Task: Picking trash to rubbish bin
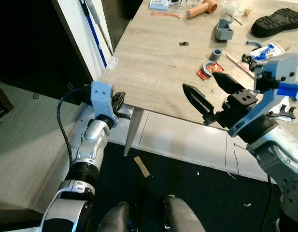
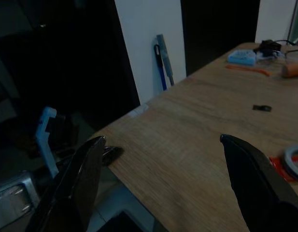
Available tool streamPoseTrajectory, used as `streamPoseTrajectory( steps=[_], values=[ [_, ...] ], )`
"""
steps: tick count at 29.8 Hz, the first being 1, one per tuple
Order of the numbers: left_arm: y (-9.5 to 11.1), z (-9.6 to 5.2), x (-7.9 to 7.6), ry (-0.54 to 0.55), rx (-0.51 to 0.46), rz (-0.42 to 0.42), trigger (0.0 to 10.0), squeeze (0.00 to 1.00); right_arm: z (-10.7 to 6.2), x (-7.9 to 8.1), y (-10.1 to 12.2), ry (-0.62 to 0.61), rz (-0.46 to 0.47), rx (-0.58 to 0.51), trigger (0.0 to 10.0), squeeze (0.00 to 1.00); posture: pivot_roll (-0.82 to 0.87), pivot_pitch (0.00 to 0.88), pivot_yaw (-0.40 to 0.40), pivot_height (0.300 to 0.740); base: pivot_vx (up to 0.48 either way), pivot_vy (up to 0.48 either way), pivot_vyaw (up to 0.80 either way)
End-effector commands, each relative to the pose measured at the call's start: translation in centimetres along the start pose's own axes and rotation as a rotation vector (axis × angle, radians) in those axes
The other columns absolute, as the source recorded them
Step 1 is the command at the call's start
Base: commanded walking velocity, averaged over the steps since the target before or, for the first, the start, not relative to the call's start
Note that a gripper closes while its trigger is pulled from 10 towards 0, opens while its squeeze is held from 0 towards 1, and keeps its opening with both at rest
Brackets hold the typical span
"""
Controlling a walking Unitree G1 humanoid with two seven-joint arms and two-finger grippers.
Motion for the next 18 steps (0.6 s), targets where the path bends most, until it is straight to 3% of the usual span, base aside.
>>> streamPoseTrajectory(
  steps=[1,2,4,5,6,7,13,15,16,18],
  values=[
    [1.5,0.5,-1.2,-0.062,-0.058,-0.131,0.0,0.0,0.2,0.4,-0.3,0.025,0.019,0.008,10.0,0.0,-0.26,0.168,0.082,0.74,0.0,0.0,0.0],
    [1.5,0.5,-1.2,-0.062,-0.058,-0.131,0.0,0.0,0.2,0.4,-0.3,0.025,0.019,0.008,10.0,0.0,-0.26,0.168,0.082,0.74,0.0,0.0,0.0],
    [4.0,0.7,-2.2,-0.132,-0.139,-0.228,0.0,0.0,0.4,0.3,-0.3,0.027,0.026,0.002,10.0,0.0,-0.26,0.15,0.077,0.74,0.0,0.0,0.0],
    [4.0,0.7,-2.2,-0.132,-0.139,-0.228,0.0,0.0,0.4,0.3,-0.3,0.027,0.026,0.002,10.0,0.0,-0.26,0.15,0.077,0.74,0.0,0.0,0.0],
    [6.2,0.8,-2.9,-0.19,-0.204,-0.297,0.0,0.0,0.6,0.1,-0.4,0.026,0.029,-0.002,10.0,0.0,-0.25,0.145,0.074,0.74,0.0,0.0,0.0],
    [6.8,0.7,-3.0,-0.207,-0.225,-0.323,0.0,0.0,0.7,-0.1,-0.4,0.023,0.029,-0.003,10.0,0.0,-0.25,0.142,0.073,0.74,0.0,0.0,0.0],
    [7.8,0.5,-3.1,-0.237,-0.255,-0.392,0.0,0.0,0.9,-0.5,-0.4,0.014,0.031,-0.006,10.0,0.0,-0.25,0.136,0.071,0.74,0.0,0.0,0.0],
    [8.1,0.2,-3.2,-0.268,-0.249,-0.459,0.0,0.0,1.1,-1.2,-0.5,-0.019,0.023,-0.004,10.0,0.0,-0.25,0.127,0.069,0.74,0.0,0.0,0.0],
    [7.7,0.0,-3.4,-0.288,-0.231,-0.466,10.0,0.0,1.3,-1.9,-0.6,-0.051,0.015,-0.002,10.0,0.0,-0.25,0.118,0.067,0.74,0.0,0.0,0.0],
    [7.2,-0.4,-4.0,-0.323,-0.196,-0.454,10.0,0.0,1.6,-3.0,-0.8,-0.099,-0.002,0.004,10.0,0.0,-0.25,0.107,0.064,0.74,0.0,0.0,0.0]
  ],
)
Point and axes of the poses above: a point about 5 cm out from each wrist's last joint towards the gripper, its own z axis pointing out of the wrist towards the gripper, its own y axis along the axis of the wrist's last joint, x = y × z, the point moved 5 cm from there along z, pointing out of the wrist towards the gripper, and after that the axes turned 7 degrees about z, right-handed, at the moved point
